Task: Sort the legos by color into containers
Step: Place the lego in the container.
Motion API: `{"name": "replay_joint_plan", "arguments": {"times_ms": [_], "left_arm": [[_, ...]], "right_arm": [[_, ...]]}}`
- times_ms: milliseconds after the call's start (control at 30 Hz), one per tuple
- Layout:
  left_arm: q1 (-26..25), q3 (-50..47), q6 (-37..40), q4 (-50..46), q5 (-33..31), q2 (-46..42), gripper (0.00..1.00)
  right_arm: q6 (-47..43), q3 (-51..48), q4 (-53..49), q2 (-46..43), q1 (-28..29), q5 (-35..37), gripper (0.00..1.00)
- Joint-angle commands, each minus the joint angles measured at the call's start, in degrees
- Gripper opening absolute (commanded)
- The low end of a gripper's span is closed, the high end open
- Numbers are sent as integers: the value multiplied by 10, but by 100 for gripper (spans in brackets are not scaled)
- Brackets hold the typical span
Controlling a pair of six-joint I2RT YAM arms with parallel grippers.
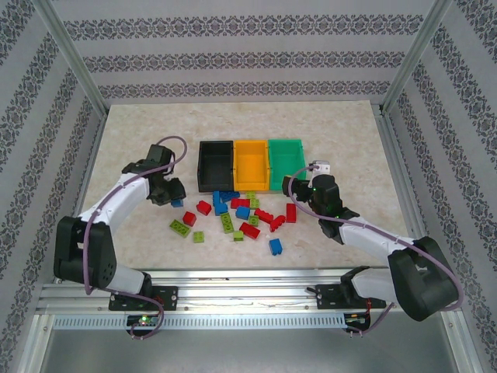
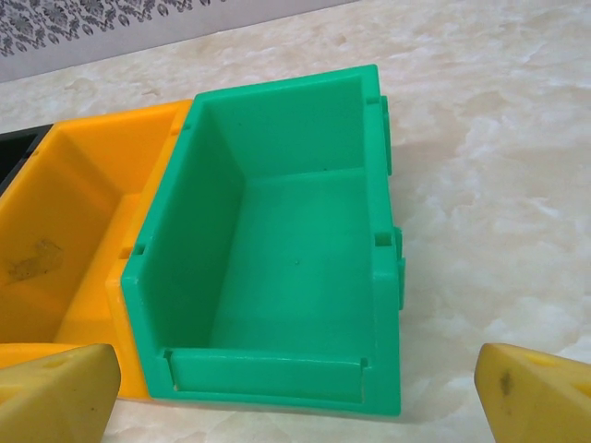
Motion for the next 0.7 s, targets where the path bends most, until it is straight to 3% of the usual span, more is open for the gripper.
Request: {"name": "replay_joint_plan", "arguments": {"times_ms": [0, 400, 533, 667], "left_arm": [[-21, 47, 0, 38, 17, -22, 27], [-51, 198, 8, 87, 36, 105, 35], [-58, 204, 8, 98, 39, 123, 41], [-63, 190, 8, 107, 43, 118, 55]], "right_arm": [[3, -12, 3, -27, 5, 36, 98], [25, 5, 4, 11, 11, 4, 98], [22, 17, 0, 24, 18, 3, 98], [20, 18, -1, 29, 19, 7, 98]]}}
